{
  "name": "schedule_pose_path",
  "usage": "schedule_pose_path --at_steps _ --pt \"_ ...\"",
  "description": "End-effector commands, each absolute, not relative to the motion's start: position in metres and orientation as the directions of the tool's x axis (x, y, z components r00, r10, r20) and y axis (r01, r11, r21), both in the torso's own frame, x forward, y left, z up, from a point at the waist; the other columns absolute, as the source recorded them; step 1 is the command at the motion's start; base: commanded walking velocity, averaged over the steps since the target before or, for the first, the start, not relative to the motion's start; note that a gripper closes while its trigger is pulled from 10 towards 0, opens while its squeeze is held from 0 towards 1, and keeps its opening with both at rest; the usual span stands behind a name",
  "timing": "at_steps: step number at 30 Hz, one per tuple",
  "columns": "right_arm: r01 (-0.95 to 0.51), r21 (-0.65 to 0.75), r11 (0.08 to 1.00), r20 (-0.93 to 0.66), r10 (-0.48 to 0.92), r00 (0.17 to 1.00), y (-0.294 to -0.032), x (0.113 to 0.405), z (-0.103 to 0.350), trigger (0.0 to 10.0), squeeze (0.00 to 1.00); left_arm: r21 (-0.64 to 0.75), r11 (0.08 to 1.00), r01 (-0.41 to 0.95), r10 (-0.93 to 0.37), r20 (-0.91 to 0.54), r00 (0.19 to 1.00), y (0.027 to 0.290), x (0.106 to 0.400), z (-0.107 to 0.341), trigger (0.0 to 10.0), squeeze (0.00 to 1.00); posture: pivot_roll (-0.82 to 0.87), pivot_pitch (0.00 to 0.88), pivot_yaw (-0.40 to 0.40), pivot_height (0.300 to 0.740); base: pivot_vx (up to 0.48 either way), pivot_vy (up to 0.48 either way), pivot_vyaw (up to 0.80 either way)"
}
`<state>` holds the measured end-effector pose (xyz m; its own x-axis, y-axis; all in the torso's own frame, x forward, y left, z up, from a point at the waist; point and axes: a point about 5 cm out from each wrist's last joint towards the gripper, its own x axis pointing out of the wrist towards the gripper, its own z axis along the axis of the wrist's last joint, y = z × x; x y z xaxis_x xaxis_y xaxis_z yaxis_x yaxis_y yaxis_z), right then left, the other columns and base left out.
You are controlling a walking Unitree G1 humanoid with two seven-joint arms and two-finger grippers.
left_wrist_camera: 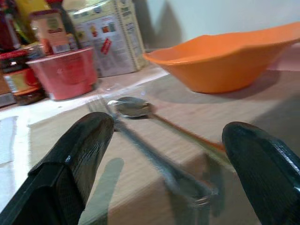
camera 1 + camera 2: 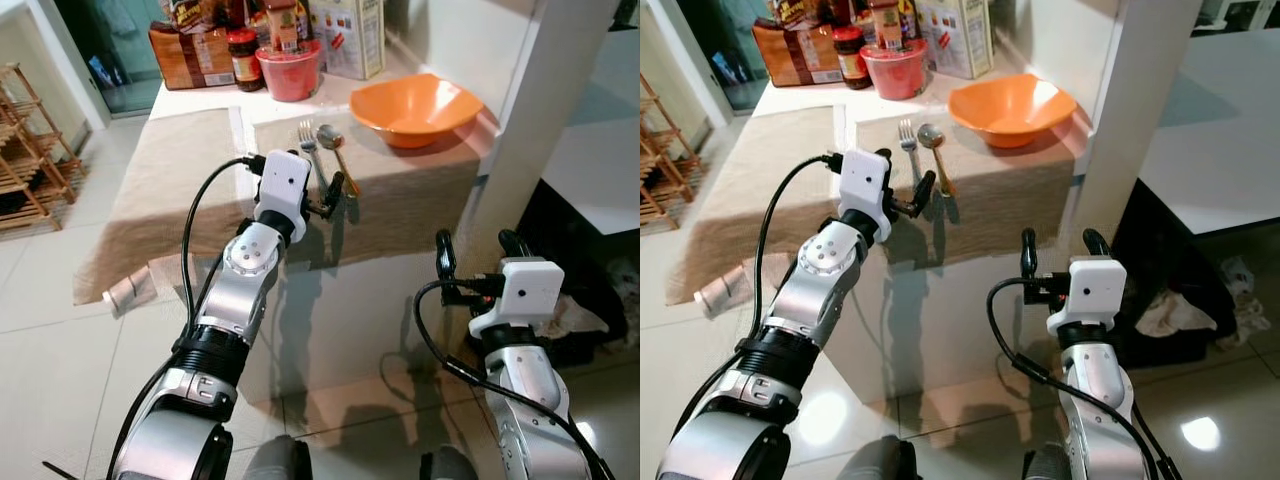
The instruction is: Setting the table
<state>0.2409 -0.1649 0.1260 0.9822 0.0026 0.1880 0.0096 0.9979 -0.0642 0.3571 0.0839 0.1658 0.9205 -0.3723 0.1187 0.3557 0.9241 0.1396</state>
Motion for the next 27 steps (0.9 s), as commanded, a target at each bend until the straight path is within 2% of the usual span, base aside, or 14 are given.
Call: schedule_pose_path --at_steps 1,7,27 --pt "0.003 -0.063 0.998 0.206 0.01 0.978 -0.164 0.243 0.129 10.0 0.0 0.147 0.923 0.356 -0.375 0.124 0.919 0.085 0.357 0.168 10.0 0.0 -0.03 0.0 0.123 0.705 0.0 0.0 0.0" --pt "0.004 -0.069 0.998 0.208 0.011 0.978 -0.165 0.243 0.128 10.0 0.0 0.152 0.919 0.365 -0.384 0.128 0.914 0.083 0.357 0.168 10.0 0.0 -0.03 0.0 0.127 0.74 0.0 0.0 0.0" --pt "0.046 -0.089 0.995 0.222 -0.026 0.975 -0.167 0.237 0.126 10.0 0.0 0.168 0.903 0.394 -0.416 0.124 0.901 0.079 0.367 0.176 10.0 0.0 -0.06 0.0 0.158 0.74 0.0 0.0 0.0"
